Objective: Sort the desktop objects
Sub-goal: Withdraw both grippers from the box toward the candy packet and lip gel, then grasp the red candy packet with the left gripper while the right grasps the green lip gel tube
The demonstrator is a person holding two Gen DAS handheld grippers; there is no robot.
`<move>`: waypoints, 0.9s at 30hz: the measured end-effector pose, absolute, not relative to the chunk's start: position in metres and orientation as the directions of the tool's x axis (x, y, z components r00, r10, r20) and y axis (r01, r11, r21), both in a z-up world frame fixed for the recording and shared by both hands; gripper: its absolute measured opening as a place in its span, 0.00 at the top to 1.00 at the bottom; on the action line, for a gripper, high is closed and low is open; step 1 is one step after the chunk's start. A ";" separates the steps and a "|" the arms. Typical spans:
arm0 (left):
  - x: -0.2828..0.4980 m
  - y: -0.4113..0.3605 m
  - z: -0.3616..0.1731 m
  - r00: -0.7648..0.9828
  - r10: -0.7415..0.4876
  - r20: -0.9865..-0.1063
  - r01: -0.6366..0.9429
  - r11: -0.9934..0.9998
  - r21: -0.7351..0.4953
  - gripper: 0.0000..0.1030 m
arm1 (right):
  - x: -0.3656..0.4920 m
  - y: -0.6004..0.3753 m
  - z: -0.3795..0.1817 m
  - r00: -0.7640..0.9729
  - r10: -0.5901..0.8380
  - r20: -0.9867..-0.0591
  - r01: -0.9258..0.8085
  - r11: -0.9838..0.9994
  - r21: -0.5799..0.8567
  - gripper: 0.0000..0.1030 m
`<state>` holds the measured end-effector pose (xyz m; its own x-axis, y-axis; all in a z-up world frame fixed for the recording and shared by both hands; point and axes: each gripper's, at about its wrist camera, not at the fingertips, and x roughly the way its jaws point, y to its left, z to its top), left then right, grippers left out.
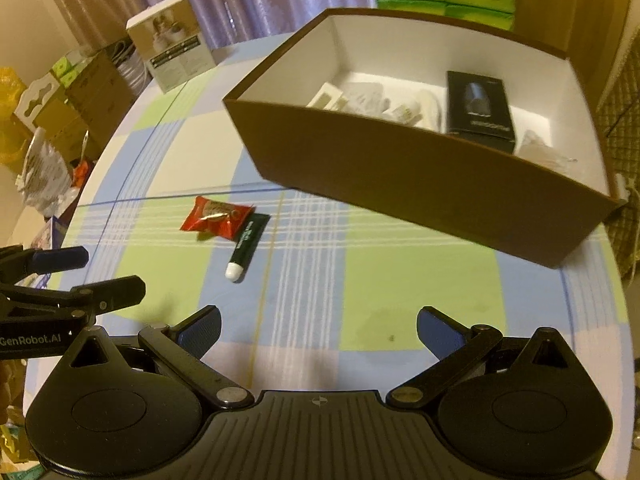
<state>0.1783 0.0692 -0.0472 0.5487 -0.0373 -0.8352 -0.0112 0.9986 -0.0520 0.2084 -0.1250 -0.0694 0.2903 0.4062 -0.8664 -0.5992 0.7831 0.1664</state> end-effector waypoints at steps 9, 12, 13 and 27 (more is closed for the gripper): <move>0.188 0.087 -0.063 0.527 -0.018 -0.850 -0.030 0.999 -0.040 0.19 | 0.206 -0.095 -0.095 0.272 0.410 -0.870 -0.624 0.764 0.165 0.02; 0.195 0.093 -0.070 0.521 -0.018 -0.853 -0.025 0.999 -0.036 0.19 | 0.205 -0.085 -0.103 0.282 0.410 -0.868 -0.633 0.759 0.153 0.02; 0.197 0.095 -0.071 0.520 -0.019 -0.854 -0.021 0.999 -0.035 0.19 | 0.205 -0.082 -0.105 0.289 0.414 -0.863 -0.636 0.757 0.150 0.02; 0.231 0.127 -0.099 0.509 -0.032 -0.860 0.039 0.999 -0.014 0.21 | 0.214 -0.040 -0.138 0.263 0.436 -0.861 -0.646 0.742 0.178 0.58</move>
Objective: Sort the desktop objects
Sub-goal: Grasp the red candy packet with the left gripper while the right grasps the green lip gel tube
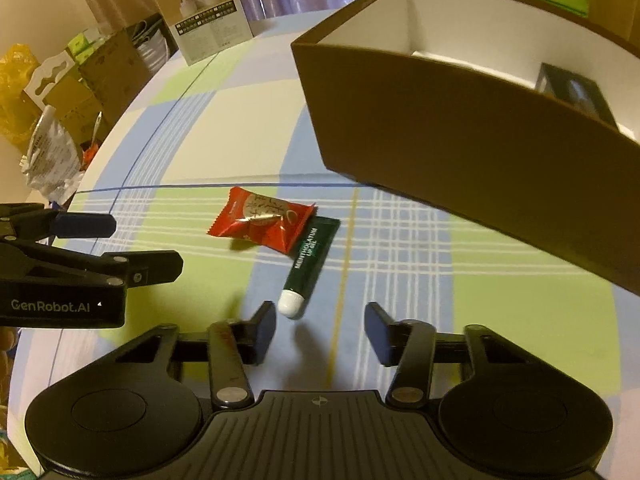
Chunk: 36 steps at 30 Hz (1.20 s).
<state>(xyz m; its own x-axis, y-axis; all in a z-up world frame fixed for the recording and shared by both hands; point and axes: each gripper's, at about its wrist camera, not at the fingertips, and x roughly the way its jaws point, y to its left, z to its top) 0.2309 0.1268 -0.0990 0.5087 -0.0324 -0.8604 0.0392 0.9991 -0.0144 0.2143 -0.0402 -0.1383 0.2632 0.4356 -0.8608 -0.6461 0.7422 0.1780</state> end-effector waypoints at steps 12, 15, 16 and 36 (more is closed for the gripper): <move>0.254 0.142 -0.111 0.499 -0.067 -0.864 0.103 0.995 -0.018 0.22 | 0.224 -0.020 -0.157 0.262 0.430 -0.864 -0.647 0.742 0.173 0.77; 0.259 0.141 -0.111 0.499 -0.100 -0.861 0.139 0.990 -0.034 0.22 | 0.227 -0.022 -0.158 0.269 0.424 -0.865 -0.648 0.744 0.163 0.87; 0.261 0.140 -0.111 0.498 -0.117 -0.859 0.158 0.987 -0.043 0.22 | 0.229 -0.024 -0.158 0.272 0.419 -0.866 -0.644 0.748 0.159 0.87; 0.314 0.097 -0.136 0.385 -0.305 -0.871 0.608 0.794 -0.009 0.45 | 0.254 -0.116 -0.143 0.324 0.304 -0.896 -0.455 0.880 0.134 0.88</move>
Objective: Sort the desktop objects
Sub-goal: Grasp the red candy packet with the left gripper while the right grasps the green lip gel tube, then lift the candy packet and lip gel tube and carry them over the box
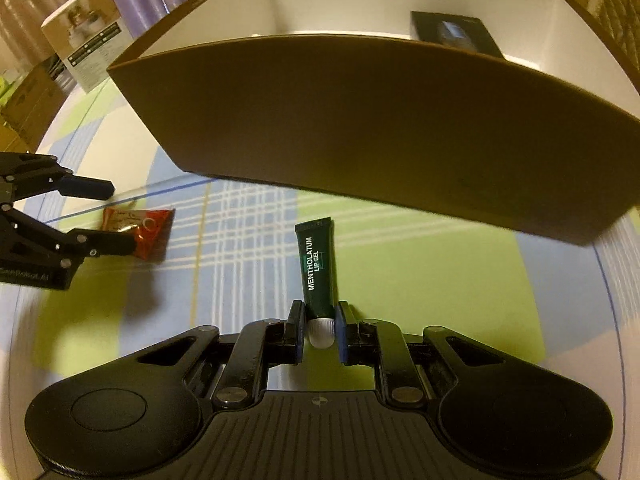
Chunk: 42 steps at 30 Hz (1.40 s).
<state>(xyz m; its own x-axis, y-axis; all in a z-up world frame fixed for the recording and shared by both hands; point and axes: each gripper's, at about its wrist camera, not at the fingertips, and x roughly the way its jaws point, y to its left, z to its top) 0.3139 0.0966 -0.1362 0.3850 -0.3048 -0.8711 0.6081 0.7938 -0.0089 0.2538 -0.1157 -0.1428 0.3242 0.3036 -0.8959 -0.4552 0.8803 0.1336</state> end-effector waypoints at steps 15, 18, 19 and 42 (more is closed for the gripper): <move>0.291 0.093 -0.149 0.402 -0.224 -0.888 0.264 0.957 -0.122 0.72 | 0.250 -0.120 -0.145 0.363 0.317 -0.876 -0.492 0.864 0.109 0.78; 0.288 0.086 -0.147 0.408 -0.183 -0.895 0.214 0.972 -0.101 0.72 | 0.251 -0.112 -0.148 0.384 0.312 -0.869 -0.524 0.849 0.073 0.70; 0.288 0.084 -0.146 0.407 -0.171 -0.897 0.202 0.975 -0.094 0.72 | 0.251 -0.109 -0.150 0.390 0.311 -0.867 -0.533 0.844 0.062 0.69; 0.255 0.055 -0.148 0.392 -0.183 -0.902 0.188 0.975 -0.116 0.73 | 0.232 -0.124 -0.147 0.349 0.305 -0.886 -0.598 0.801 0.040 0.86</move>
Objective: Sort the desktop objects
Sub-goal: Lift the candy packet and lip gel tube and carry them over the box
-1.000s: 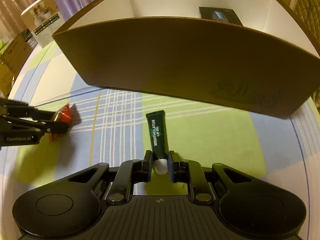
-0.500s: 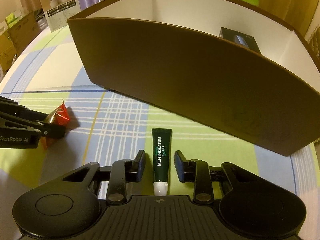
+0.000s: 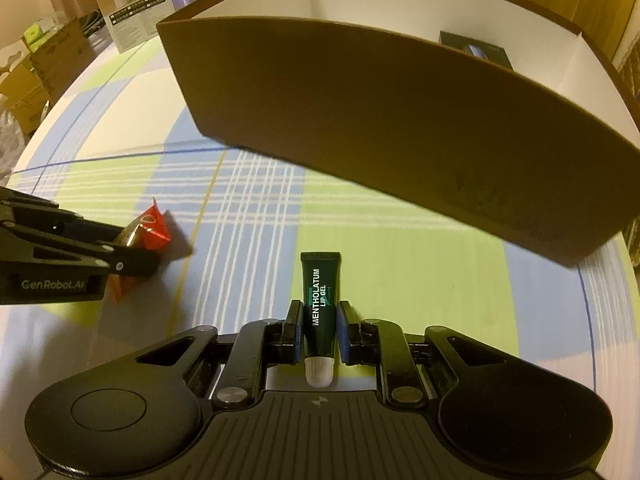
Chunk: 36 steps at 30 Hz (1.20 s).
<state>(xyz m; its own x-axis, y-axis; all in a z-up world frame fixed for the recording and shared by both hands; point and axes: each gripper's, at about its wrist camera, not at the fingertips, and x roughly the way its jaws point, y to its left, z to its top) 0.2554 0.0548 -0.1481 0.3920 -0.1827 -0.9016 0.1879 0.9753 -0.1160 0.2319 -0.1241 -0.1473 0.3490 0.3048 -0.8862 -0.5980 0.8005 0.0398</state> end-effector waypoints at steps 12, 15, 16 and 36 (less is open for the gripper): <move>0.238 0.029 -0.121 0.433 -0.202 -0.878 0.187 0.973 -0.132 0.73 | 0.228 -0.155 -0.123 0.288 0.376 -0.881 -0.609 0.782 0.134 0.86; 0.238 0.022 -0.105 0.466 -0.218 -0.858 0.195 0.971 -0.141 0.73 | 0.232 -0.164 -0.107 0.284 0.419 -0.863 -0.609 0.774 0.175 0.86; 0.238 0.020 -0.098 0.479 -0.223 -0.849 0.199 0.970 -0.143 0.73 | 0.234 -0.167 -0.100 0.287 0.434 -0.854 -0.608 0.771 0.187 0.86; 0.264 -0.020 -0.039 0.586 -0.275 -0.762 0.229 0.958 -0.171 0.73 | 0.263 -0.200 -0.033 0.309 0.582 -0.752 -0.628 0.719 0.298 0.86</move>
<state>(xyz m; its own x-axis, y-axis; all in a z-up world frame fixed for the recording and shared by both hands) 0.2642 -0.0204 -0.0387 0.5861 -0.2753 -0.7620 0.2285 0.9585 -0.1705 0.2631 -0.1999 -0.0329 0.3089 0.5819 -0.7523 -0.6283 0.7187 0.2978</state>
